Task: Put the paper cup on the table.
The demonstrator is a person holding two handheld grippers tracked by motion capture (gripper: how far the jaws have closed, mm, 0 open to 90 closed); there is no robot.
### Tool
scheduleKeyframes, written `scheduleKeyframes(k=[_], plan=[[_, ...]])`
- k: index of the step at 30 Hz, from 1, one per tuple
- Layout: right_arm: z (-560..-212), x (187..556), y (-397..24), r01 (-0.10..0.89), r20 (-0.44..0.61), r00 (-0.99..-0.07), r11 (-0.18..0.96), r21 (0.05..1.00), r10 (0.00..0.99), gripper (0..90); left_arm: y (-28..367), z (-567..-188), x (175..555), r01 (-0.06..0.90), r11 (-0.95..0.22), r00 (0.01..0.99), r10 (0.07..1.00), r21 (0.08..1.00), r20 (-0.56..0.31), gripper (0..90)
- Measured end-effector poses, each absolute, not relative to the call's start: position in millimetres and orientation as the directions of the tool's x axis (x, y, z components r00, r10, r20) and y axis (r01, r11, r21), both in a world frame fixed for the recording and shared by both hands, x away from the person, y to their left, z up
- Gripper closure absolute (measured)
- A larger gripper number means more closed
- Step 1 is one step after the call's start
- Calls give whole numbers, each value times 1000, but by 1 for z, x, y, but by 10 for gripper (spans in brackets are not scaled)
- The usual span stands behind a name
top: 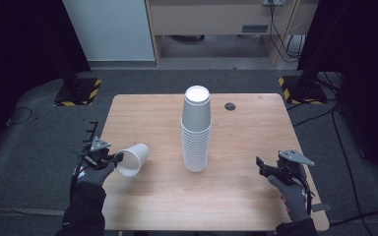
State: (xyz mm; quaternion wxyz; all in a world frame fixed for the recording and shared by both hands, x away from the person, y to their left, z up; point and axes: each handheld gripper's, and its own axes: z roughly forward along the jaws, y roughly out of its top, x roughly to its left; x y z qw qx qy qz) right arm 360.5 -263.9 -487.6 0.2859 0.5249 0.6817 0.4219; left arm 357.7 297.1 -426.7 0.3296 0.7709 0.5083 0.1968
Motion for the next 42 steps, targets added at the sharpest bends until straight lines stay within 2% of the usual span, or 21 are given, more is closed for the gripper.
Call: scheduleKeyframes(k=[8, 20, 32, 42], plan=[[-487, 360, -264, 476, 55, -289, 93, 875, 956, 112, 298, -413, 369, 722, -292, 400, 916, 628, -34, 858], [-487, 359, -263, 478, 60, -292, 91, 874, 955, 111, 295, -407, 382, 853, -289, 372, 921, 435, -118, 858], [-487, 360, -263, 479, 57, -296, 96, 872, 954, 111, 290, -408, 388, 917, -307, 342, 933, 255, -108, 859], [-487, 359, -263, 478, 63, -296, 91, 873, 953, 110, 283, -414, 391, 941, -280, 305, 945, 188, -116, 858]])
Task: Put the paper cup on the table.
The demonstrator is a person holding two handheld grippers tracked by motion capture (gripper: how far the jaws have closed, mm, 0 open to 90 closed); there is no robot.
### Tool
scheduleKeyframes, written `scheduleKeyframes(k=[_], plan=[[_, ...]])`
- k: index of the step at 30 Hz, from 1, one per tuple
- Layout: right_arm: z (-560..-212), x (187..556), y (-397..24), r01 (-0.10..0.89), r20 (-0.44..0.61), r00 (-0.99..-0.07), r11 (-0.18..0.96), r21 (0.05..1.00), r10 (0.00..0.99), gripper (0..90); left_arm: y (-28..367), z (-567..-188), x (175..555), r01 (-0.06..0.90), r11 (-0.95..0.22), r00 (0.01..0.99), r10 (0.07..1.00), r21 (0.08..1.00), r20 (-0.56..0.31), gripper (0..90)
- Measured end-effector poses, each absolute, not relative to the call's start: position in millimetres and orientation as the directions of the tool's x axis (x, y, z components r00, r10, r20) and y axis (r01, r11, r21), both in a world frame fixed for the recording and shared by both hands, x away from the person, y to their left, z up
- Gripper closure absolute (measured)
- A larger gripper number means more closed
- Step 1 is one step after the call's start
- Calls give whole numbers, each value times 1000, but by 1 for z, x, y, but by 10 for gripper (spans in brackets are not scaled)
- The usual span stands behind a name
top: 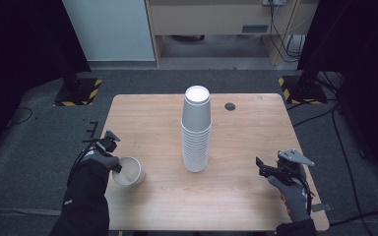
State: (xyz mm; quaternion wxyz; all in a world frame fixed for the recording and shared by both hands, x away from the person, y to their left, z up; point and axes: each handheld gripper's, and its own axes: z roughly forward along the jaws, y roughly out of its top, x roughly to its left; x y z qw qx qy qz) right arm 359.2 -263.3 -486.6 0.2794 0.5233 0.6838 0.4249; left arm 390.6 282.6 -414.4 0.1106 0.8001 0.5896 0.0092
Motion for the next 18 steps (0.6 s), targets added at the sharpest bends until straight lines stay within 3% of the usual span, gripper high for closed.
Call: scheduleKeyframes(k=[8, 18], plan=[[-487, 359, -263, 478, 64, -294, 88, 874, 954, 107, 284, -417, 390, 937, -269, 300, 946, 223, -121, 799], [-487, 360, -264, 475, 64, -290, 86, 876, 955, 106, 285, -418, 388, 896, -253, 314, 942, 366, -119, 647]])
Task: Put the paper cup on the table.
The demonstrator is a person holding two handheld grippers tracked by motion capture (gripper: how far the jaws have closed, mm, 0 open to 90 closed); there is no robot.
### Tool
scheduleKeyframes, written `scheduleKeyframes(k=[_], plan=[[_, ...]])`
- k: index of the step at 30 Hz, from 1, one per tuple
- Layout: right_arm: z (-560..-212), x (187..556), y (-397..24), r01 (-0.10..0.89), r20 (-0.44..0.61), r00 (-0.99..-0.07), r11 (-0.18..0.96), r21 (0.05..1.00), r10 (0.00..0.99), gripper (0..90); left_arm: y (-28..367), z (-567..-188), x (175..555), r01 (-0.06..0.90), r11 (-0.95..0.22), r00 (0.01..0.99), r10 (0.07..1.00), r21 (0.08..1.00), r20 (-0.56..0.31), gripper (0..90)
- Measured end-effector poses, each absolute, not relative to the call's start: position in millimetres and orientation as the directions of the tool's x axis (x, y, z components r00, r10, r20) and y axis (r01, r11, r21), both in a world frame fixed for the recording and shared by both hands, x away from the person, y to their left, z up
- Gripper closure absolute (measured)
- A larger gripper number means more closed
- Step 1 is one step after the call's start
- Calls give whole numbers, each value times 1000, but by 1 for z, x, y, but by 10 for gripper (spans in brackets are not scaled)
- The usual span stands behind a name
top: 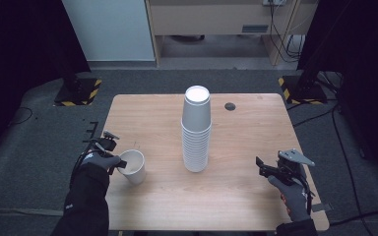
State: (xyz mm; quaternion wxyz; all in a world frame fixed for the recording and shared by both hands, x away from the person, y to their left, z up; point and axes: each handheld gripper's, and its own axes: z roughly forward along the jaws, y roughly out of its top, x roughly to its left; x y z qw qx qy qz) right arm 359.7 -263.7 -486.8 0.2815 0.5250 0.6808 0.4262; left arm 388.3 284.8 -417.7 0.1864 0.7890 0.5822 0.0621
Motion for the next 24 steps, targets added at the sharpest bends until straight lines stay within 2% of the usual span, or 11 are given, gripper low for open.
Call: scheduleKeyframes(k=[4, 11, 13, 17, 24], plan=[[-487, 360, -264, 473, 66, -288, 82, 877, 955, 106, 286, -415, 385, 854, -246, 324, 941, 458, -99, 527], [-486, 360, -264, 473, 70, -283, 76, 878, 957, 106, 286, -411, 368, 692, -222, 360, 931, 687, -61, 383], [-486, 359, -264, 474, 70, -282, 75, 877, 957, 106, 286, -413, 361, 619, -196, 354, 934, 760, -47, 366], [-487, 360, -265, 474, 69, -283, 77, 877, 957, 105, 286, -419, 351, 511, -163, 346, 938, 844, -29, 340], [-486, 360, -265, 474, 73, -283, 73, 878, 956, 105, 279, -440, 343, 330, -104, 325, 946, 938, -10, 332]])
